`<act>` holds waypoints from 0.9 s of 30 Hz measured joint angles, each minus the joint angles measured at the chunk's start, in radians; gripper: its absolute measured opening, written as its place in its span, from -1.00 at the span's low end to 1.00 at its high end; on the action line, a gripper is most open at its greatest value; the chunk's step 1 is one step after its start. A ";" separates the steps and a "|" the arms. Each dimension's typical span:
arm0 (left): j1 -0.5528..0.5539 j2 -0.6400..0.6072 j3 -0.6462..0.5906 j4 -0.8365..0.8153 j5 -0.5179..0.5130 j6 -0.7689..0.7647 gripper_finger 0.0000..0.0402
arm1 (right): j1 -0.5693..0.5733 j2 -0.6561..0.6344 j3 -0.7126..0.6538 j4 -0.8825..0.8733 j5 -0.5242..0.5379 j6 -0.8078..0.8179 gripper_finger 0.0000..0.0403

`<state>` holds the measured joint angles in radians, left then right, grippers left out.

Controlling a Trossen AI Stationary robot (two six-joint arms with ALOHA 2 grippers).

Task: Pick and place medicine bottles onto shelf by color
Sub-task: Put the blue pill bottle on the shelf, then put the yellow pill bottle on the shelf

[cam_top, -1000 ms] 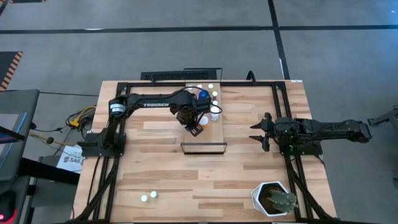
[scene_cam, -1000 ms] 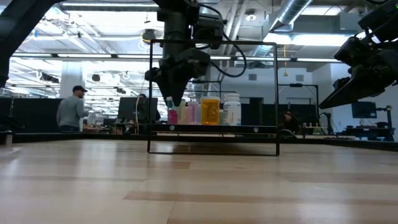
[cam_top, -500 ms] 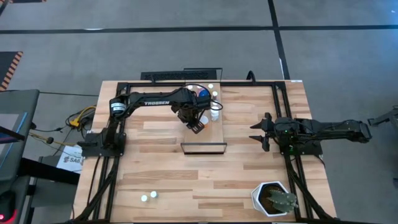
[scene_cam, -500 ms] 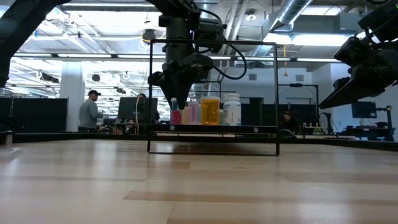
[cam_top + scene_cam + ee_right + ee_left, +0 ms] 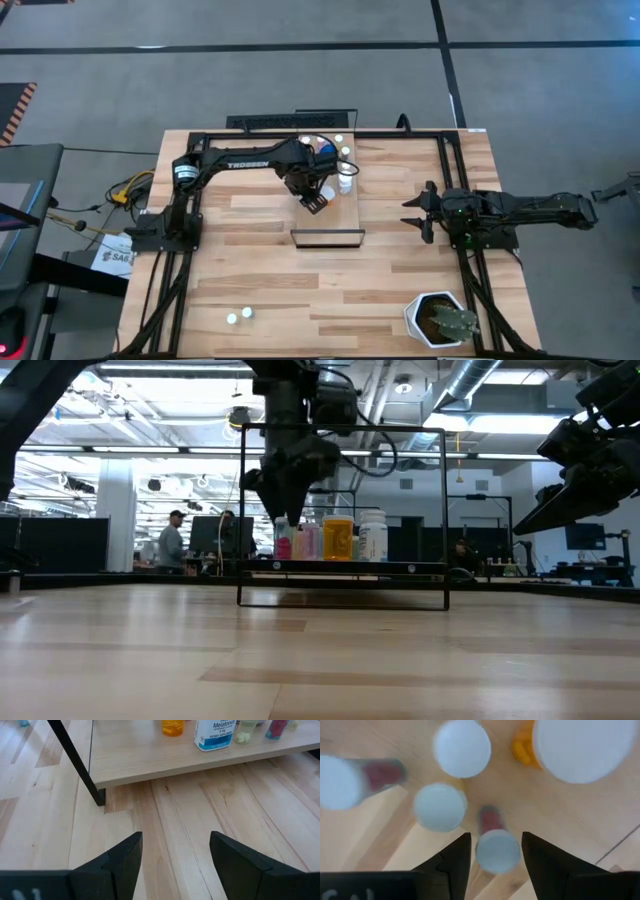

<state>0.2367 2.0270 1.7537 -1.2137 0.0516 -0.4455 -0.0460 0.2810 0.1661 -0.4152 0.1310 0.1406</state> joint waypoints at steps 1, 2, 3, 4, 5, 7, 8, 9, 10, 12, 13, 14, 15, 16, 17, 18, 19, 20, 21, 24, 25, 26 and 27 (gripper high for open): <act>0.000 -0.009 0.005 -0.005 -0.007 0.002 -0.19 | 0.000 0.000 0.000 0.000 0.000 0.000 0.27; 0.000 -0.019 0.009 -0.005 -0.016 0.009 -0.19 | 0.000 0.000 0.000 0.000 0.000 0.000 0.27; -0.001 -0.029 0.013 -0.006 -0.027 0.015 -0.19 | 0.000 0.000 0.000 0.000 0.000 0.000 0.27; -0.004 -0.039 0.016 -0.009 -0.040 0.018 -0.19 | 0.000 0.000 0.000 0.000 0.000 0.000 0.27; -0.006 -0.052 0.017 -0.013 -0.052 0.019 -0.19 | 0.000 0.000 0.000 0.000 0.000 0.000 0.27; -0.014 -0.079 0.017 -0.039 -0.082 0.019 -0.19 | 0.000 0.000 0.000 0.000 0.000 0.000 0.27; -0.021 -0.094 0.017 -0.055 -0.095 0.020 -0.19 | 0.000 0.000 0.000 0.000 0.000 0.000 0.27; -0.028 -0.108 0.017 -0.071 -0.112 0.020 -0.19 | 0.000 0.000 0.000 0.000 0.000 0.000 0.27; -0.037 -0.121 0.018 -0.086 -0.134 0.019 -0.19 | 0.000 0.000 0.000 0.000 0.000 0.000 0.27; -0.058 -0.145 0.018 -0.121 -0.184 0.018 -0.19 | 0.000 0.000 0.000 0.000 0.000 0.000 0.27; -0.068 -0.158 0.018 -0.139 -0.211 0.016 -0.19 | 0.000 0.000 0.000 0.000 0.000 0.000 0.27; -0.081 -0.172 0.018 -0.158 -0.234 0.014 -0.19 | 0.000 0.000 0.000 0.000 0.000 0.000 0.27; -0.092 -0.186 0.012 -0.174 -0.251 0.000 -0.19 | 0.000 0.000 0.000 0.000 0.000 0.000 0.27; -0.102 -0.200 0.003 -0.193 -0.264 -0.021 -0.19 | 0.000 0.000 0.000 0.000 0.000 0.000 0.27; -0.113 -0.214 -0.011 -0.215 -0.272 -0.046 -0.19 | 0.000 0.000 0.000 0.000 0.000 0.000 0.27; -0.122 -0.229 -0.033 -0.234 -0.273 -0.073 -0.19 | 0.000 0.000 0.000 0.000 0.000 0.000 0.27; -0.131 -0.249 -0.057 -0.245 -0.273 -0.100 -0.19 | 0.000 0.000 0.000 0.000 0.000 0.000 0.27; -0.142 -0.274 -0.084 -0.255 -0.271 -0.129 -0.19 | 0.000 0.000 0.000 0.000 0.000 0.000 0.27; -0.151 -0.306 -0.116 -0.261 -0.268 -0.159 -0.19 | 0.000 0.000 0.000 0.000 0.000 0.000 0.27; -0.185 -0.423 -0.248 -0.261 -0.247 -0.281 -0.19 | 0.000 0.000 0.000 0.000 0.000 0.000 0.27; -0.199 -0.470 -0.304 -0.248 -0.229 -0.327 -0.19 | 0.000 0.000 0.000 0.000 0.000 0.000 0.27; -0.214 -0.517 -0.360 -0.233 -0.209 -0.376 -0.19 | 0.000 0.000 0.000 0.000 0.000 0.000 0.27; -0.230 -0.563 -0.418 -0.211 -0.186 -0.424 -0.19 | 0.000 0.000 0.000 0.000 0.000 0.000 0.27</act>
<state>0.0070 1.4638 1.3361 -1.4243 -0.1348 -0.8696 -0.0460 0.2813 0.1661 -0.4152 0.1310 0.1406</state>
